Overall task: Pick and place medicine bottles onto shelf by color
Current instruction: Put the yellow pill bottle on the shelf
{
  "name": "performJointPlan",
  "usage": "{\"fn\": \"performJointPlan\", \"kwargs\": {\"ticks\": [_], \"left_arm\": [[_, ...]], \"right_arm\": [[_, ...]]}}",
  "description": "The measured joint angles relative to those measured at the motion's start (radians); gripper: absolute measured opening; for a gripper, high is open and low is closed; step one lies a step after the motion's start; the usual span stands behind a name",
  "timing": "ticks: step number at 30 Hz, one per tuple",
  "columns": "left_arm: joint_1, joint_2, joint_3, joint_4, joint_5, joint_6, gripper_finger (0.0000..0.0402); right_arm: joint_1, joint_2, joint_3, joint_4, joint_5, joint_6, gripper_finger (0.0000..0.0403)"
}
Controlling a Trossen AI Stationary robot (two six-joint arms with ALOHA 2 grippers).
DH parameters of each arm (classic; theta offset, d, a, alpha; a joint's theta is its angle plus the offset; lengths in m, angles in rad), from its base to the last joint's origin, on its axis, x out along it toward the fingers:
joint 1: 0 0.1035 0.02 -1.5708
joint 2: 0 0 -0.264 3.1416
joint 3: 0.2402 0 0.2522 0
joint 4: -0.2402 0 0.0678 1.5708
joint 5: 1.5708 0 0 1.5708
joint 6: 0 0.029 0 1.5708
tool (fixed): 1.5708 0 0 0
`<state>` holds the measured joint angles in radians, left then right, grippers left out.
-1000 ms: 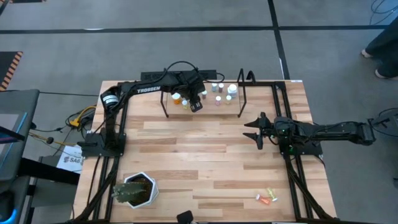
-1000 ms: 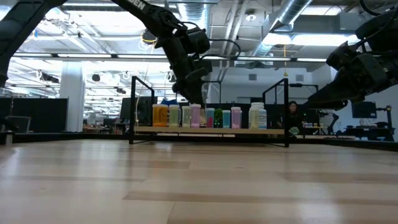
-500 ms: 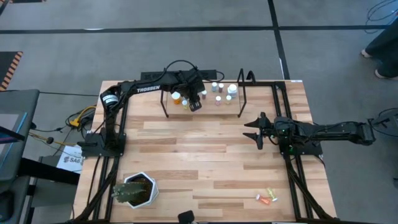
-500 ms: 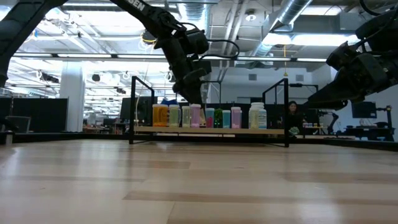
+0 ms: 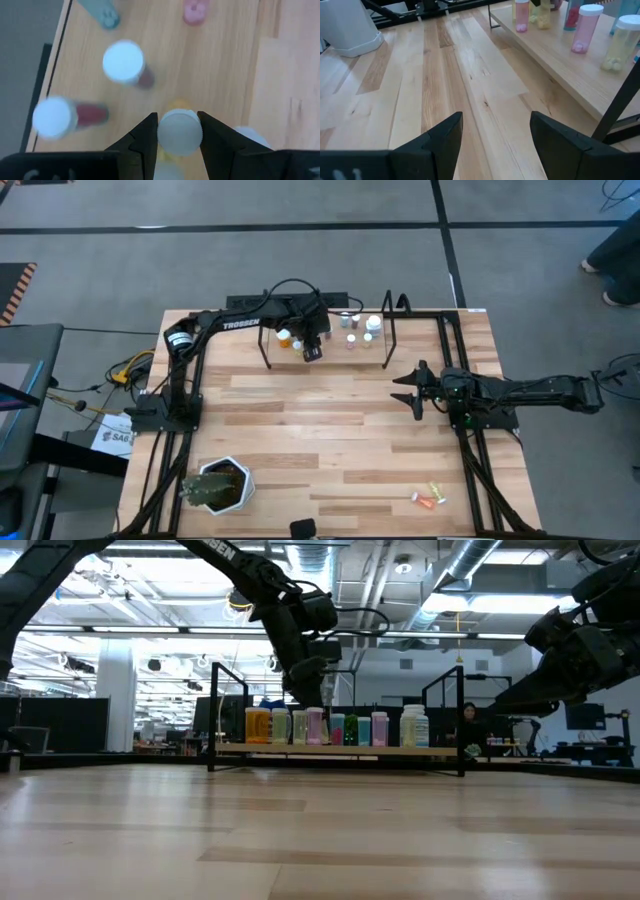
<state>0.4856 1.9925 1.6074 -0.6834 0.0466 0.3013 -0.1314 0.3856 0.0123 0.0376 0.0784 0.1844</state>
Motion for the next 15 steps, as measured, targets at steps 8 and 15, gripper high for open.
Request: {"fn": "performJointPlan", "kwargs": {"ticks": [8,15], "left_arm": [[0.000,0.004,0.001,0.018,-0.006,0.026,0.0108],[0.003,0.005,0.000,0.042,-0.007,0.012,0.0128]], "right_arm": [[0.000,0.000,0.000,0.000,0.000,0.000,0.0253],[0.000,0.000,0.000,0.000,0.000,0.000,0.0253]]}}
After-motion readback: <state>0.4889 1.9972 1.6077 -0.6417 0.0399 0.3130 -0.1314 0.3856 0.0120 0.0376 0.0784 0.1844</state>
